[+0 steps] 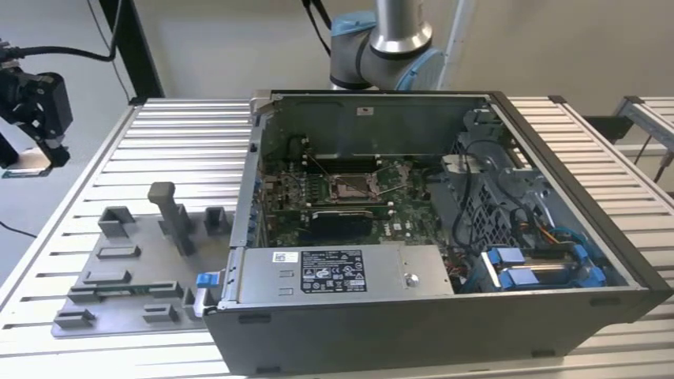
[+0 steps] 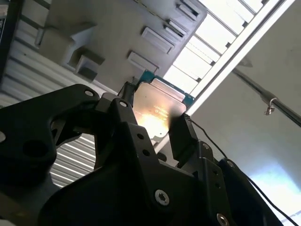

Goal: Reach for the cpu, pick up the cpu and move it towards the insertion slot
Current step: 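Pick up the cpu and move it towards the insertion slot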

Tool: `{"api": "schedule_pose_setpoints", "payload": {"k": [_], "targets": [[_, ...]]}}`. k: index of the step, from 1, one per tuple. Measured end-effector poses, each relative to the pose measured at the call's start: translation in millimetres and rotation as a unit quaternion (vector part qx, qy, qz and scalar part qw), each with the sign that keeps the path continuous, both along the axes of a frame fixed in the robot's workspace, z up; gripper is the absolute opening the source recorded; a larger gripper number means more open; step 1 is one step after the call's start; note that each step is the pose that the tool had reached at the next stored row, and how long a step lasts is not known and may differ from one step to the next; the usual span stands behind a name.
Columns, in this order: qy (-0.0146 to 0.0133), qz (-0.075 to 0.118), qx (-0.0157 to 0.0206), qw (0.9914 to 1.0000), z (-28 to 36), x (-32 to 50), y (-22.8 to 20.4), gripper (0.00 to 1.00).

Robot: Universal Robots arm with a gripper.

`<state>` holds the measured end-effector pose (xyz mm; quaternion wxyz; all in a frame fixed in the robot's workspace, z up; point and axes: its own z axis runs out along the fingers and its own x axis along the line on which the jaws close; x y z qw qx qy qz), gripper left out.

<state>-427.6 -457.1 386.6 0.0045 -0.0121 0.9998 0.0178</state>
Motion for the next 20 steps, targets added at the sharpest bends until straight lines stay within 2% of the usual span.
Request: {"api": "schedule_pose_setpoints", "payload": {"k": [3, 7, 16, 20], "targets": [[-0.0020, 0.000, 0.0001, 1.00000, 3.0, -0.7, 0.0, 0.00], [-0.0041, 0.000, 0.0001, 0.99999, 11.1, -1.1, 0.0, 0.00], [-0.0041, 0.000, 0.0000, 0.99999, 11.4, -0.6, 0.1, 0.00], [-0.0042, 0.000, 0.0001, 0.99999, 11.2, 4.1, 0.0, 0.00]]}}
